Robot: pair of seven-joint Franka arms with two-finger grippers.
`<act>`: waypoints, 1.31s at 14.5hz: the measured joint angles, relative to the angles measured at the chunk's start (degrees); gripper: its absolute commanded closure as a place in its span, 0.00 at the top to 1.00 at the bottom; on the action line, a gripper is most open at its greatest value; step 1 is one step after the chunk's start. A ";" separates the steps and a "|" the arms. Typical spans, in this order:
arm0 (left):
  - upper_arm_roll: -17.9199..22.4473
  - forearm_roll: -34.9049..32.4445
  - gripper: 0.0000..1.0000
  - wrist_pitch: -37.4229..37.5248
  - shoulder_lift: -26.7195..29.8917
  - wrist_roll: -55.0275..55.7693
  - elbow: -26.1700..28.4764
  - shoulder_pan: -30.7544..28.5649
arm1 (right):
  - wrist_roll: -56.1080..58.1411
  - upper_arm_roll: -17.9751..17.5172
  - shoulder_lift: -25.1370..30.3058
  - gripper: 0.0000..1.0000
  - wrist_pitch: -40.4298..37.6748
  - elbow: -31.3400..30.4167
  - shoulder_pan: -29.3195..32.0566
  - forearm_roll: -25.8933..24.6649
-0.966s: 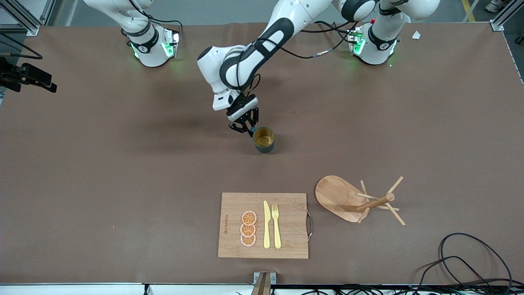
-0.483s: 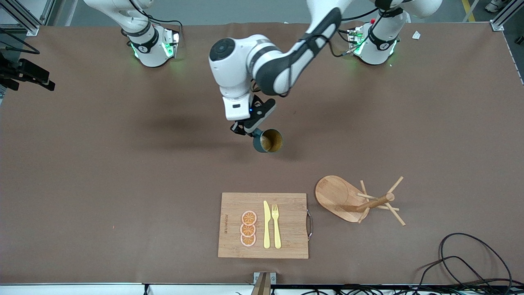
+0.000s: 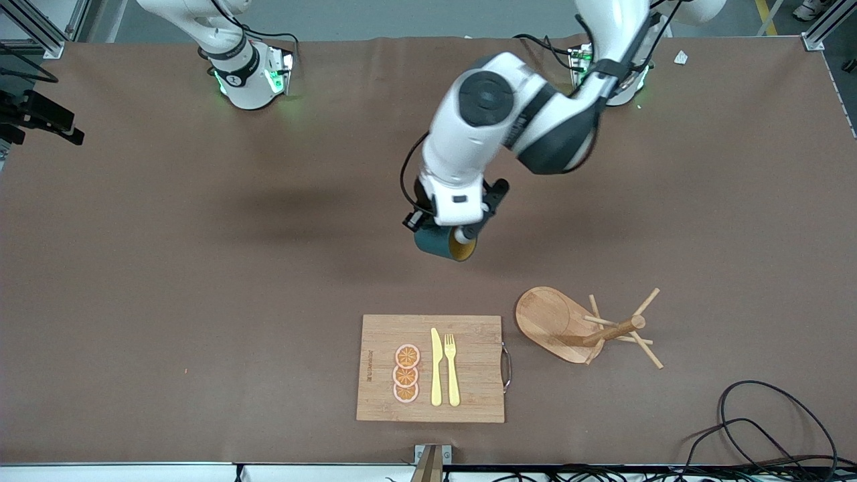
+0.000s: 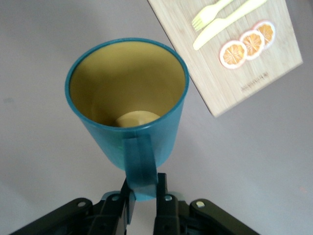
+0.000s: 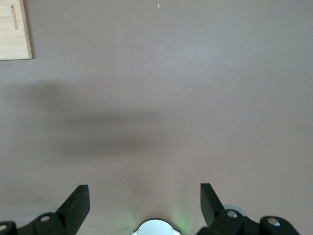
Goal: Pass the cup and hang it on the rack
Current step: 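Lift the mug with the left gripper and carry it to the rack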
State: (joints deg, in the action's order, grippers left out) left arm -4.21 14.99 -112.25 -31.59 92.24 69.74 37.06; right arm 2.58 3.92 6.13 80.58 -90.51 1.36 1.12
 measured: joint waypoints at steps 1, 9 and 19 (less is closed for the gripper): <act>0.00 4.27 0.00 -0.17 0.48 -2.11 0.01 -1.82 | 0.00 0.02 0.24 1.00 -0.02 0.00 0.00 0.00; 0.02 29.40 0.01 -0.28 2.46 -20.89 0.91 -15.03 | 1.53 -0.30 0.41 1.00 -0.21 -0.04 0.00 -0.01; 0.06 49.38 0.00 16.44 2.33 -43.81 6.92 -31.37 | 2.17 0.00 0.41 1.00 -1.15 -0.12 0.02 -0.06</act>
State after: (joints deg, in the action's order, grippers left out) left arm -4.15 64.36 -95.82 -29.27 48.43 76.66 5.69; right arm 4.75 3.92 6.54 79.43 -90.62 1.38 1.06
